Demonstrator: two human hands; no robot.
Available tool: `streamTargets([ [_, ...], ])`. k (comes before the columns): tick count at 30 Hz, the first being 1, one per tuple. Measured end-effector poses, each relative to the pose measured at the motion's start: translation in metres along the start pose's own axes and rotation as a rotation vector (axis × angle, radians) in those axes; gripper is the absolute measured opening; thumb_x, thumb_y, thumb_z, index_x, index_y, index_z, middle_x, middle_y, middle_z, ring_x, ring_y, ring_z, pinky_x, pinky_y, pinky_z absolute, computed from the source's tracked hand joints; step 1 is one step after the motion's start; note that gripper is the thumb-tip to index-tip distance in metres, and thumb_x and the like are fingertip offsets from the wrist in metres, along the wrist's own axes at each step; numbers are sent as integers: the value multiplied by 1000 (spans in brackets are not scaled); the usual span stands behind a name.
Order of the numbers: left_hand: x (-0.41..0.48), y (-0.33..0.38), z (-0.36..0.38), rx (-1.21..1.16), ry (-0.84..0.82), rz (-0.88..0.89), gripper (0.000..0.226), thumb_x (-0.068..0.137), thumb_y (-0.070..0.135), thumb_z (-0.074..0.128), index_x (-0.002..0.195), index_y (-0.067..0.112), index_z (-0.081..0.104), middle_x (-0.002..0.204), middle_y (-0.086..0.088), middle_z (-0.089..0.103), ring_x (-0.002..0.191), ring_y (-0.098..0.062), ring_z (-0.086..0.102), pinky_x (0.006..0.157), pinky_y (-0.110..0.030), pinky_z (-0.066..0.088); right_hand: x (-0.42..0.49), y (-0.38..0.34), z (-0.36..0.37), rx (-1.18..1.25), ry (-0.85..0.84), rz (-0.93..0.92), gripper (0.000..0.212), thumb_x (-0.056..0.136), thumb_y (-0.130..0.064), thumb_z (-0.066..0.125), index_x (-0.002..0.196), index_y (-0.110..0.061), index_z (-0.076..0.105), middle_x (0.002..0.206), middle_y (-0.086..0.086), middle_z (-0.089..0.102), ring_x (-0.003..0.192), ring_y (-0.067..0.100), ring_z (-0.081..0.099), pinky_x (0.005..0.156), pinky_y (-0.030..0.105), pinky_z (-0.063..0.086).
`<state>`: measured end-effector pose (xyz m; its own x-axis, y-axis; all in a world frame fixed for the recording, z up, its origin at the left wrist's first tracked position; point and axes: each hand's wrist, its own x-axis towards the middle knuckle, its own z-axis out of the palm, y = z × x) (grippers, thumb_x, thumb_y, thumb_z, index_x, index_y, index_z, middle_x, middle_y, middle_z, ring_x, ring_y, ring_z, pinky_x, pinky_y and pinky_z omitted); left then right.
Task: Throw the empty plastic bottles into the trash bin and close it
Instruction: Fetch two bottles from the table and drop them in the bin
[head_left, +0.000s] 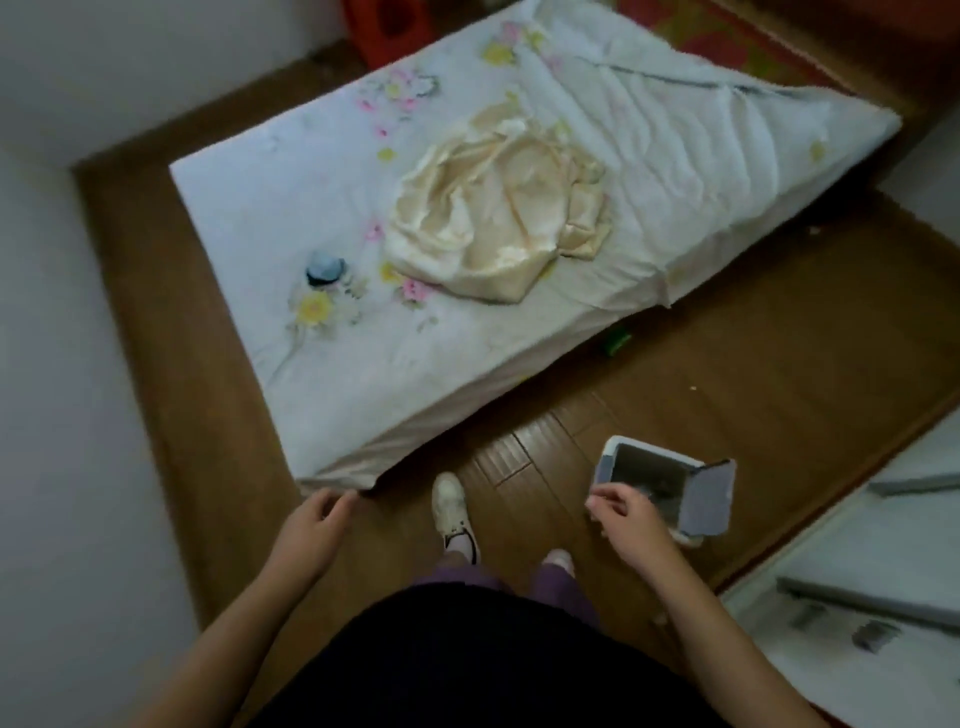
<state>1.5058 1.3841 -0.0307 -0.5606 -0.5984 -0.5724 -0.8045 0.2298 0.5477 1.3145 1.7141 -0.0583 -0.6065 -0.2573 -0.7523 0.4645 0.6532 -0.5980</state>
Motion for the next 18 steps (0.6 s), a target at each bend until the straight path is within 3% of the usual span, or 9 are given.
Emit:
streamTargets([
  [3, -43, -67, -19, -140, 105, -170, 26, 101, 41, 52, 98, 22, 70, 94, 1, 74, 90, -19, 71, 80, -40, 56, -4, -31, 40, -212, -113, -118, 22, 98, -28, 57, 120, -25, 58, 112, -4, 61, 109, 16, 59, 93, 33, 52],
  [6, -83, -139, -28, -285, 211, -297, 31, 95, 48, 56, 90, 22, 73, 86, 0, 76, 84, -20, 73, 85, -48, 59, -6, -56, 87, -397, -215, -233, 20, 97, -29, 59, 116, -23, 61, 110, -3, 65, 103, 14, 62, 93, 37, 54],
  [8, -109, -186, -28, -371, 274, -399, 30, 98, 43, 56, 85, 21, 73, 84, 0, 76, 83, -21, 73, 85, -51, 59, -10, -70, 123, -498, -289, -282, 21, 95, -32, 61, 114, -24, 64, 108, -5, 67, 101, 12, 64, 92, 39, 56],
  [14, -166, -272, -44, -547, 353, -602, 29, 103, 36, 50, 89, 20, 70, 90, -2, 74, 84, -20, 69, 76, -37, 53, -23, -96, 230, -668, -372, -339, 18, 93, -34, 62, 109, -26, 67, 101, -6, 70, 94, 11, 67, 87, 36, 57],
  [18, -172, -327, -68, -621, 384, -654, 25, 104, 31, 50, 86, 24, 66, 93, -5, 75, 85, -23, 69, 73, -36, 49, -31, -100, 293, -657, -360, -308, 16, 95, -27, 61, 110, -21, 66, 100, -1, 71, 92, 15, 68, 84, 37, 57],
])
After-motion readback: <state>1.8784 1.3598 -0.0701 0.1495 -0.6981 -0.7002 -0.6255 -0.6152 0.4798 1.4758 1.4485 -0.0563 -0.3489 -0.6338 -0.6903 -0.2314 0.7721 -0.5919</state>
